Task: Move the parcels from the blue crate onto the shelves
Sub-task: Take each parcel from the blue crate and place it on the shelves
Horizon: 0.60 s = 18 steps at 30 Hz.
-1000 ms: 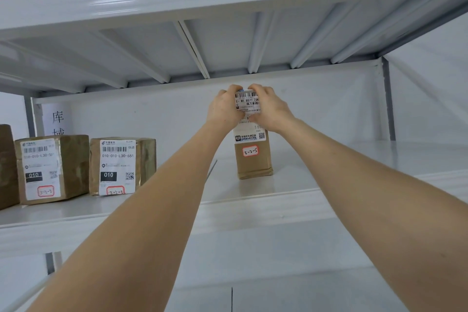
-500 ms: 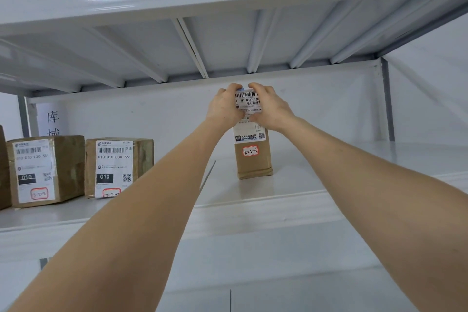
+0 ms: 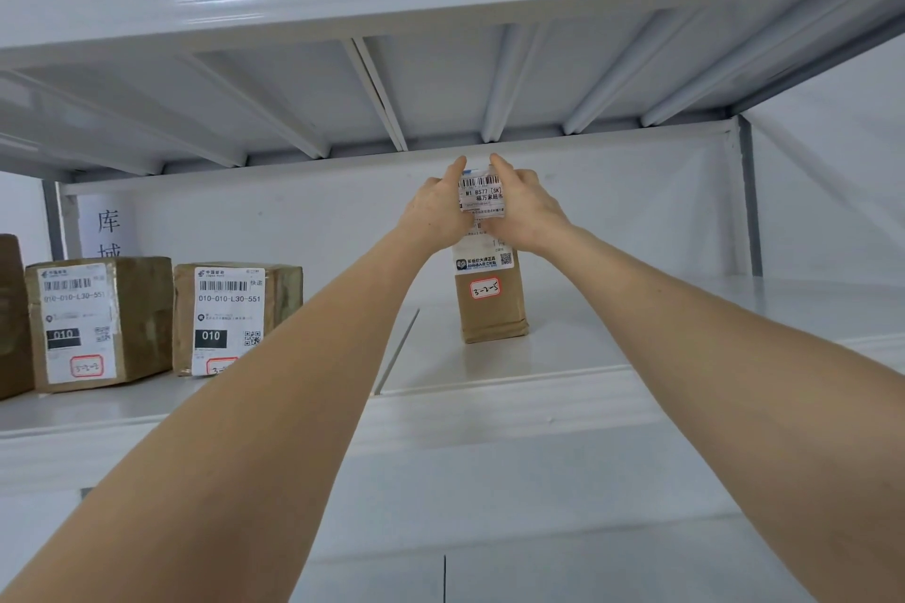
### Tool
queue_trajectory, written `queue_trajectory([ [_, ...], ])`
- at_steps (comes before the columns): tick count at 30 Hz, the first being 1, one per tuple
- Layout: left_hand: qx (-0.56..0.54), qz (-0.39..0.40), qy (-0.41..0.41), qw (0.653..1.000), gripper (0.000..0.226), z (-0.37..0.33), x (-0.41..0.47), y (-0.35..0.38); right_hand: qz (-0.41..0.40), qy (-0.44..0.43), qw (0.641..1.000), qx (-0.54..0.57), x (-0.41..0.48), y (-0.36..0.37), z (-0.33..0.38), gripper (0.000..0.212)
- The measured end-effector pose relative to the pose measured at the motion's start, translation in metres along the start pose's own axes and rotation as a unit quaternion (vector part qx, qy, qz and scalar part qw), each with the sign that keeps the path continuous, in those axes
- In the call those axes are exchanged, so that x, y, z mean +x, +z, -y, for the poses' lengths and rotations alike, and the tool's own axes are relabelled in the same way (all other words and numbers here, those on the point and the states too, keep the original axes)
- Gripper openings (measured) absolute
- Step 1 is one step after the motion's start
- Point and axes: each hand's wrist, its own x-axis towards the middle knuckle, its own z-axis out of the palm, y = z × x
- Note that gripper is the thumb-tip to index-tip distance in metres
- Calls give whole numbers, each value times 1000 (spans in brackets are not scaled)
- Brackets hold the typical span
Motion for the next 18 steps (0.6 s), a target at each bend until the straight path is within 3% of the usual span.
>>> queue_trajectory([
  [10, -1, 12, -11, 1000, 76, 1, -4, -4, 10, 2, 1000, -9, -10, 1, -2, 76],
  [18, 3, 2, -37, 999, 77, 4, -4, -3, 29, 6, 999, -28, -16, 4, -8, 85],
])
